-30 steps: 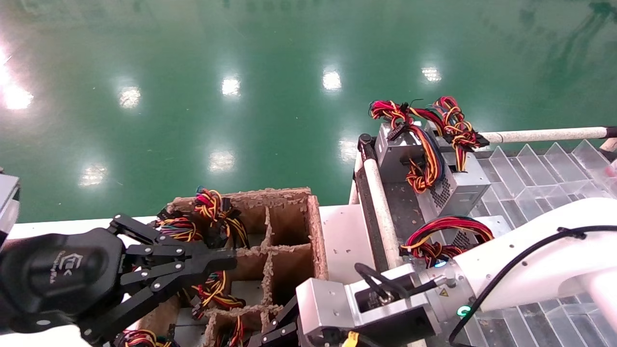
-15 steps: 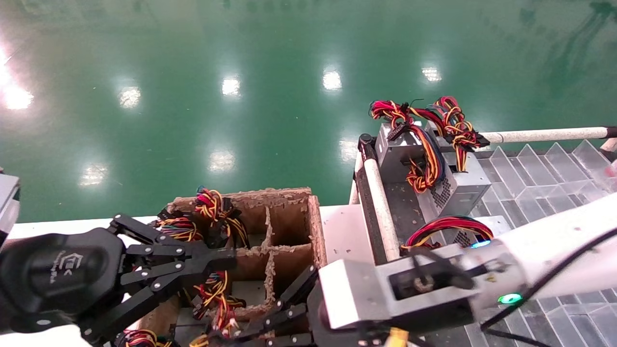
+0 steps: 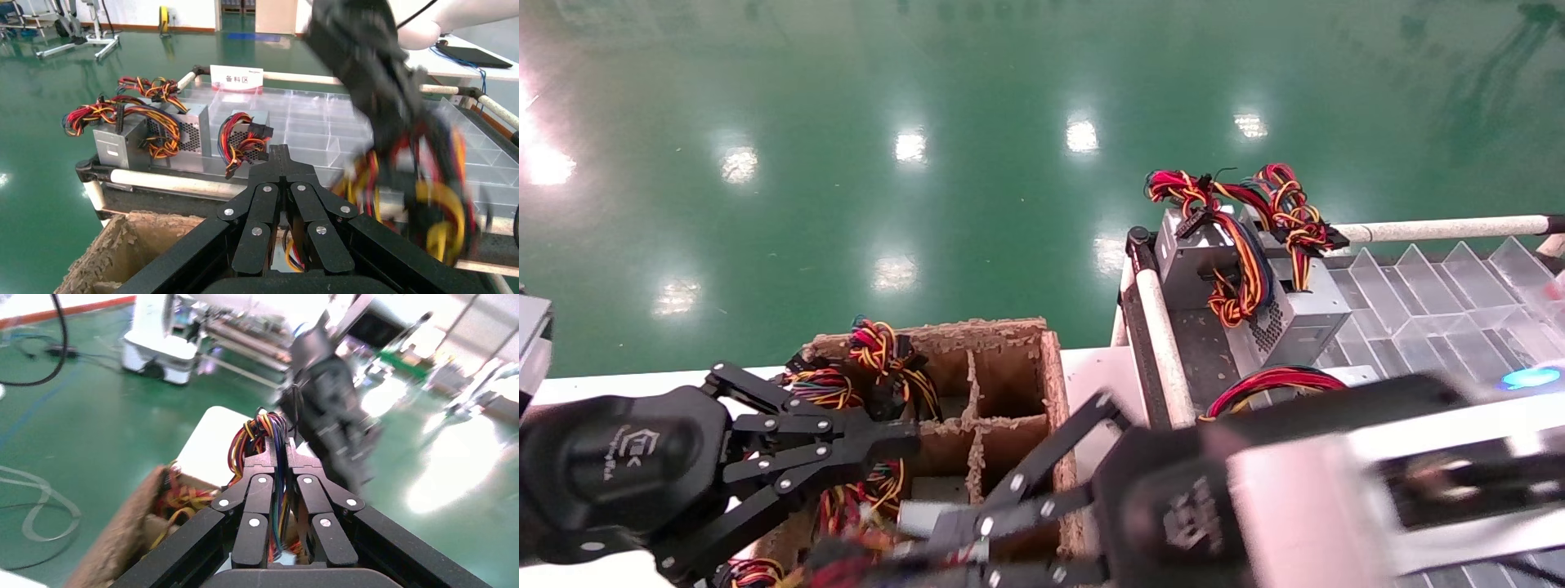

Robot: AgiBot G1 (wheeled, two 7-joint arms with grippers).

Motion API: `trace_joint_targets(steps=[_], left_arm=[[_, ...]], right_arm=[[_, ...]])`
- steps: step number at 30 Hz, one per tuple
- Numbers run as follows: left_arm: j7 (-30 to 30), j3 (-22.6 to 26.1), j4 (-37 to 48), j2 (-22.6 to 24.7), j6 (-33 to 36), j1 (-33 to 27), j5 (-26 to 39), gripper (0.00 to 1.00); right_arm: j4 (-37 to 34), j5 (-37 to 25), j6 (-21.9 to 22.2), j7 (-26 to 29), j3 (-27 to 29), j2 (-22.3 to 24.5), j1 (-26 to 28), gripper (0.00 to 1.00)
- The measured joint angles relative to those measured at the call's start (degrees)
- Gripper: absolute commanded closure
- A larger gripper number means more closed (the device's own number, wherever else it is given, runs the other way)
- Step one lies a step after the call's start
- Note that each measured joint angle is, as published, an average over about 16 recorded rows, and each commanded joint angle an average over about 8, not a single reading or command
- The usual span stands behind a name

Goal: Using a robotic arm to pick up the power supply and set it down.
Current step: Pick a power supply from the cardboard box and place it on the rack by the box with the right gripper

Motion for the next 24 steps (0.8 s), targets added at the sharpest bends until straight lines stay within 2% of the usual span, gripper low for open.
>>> trace_joint_targets(steps=[11,24], left_arm=[[0.0,0.0,0.0,0.0,0.0,0.0,0.0,1.0],[0.0,0.0,0.0,0.0,0.0,0.0,0.0,1.0]], right_arm=[[0.56,4.15,2.15,-2.17,7.13,9.28,3.41,1.0],[-1.61,0.01,6.92,-3.1,11.55,19.67,5.86,1.0]])
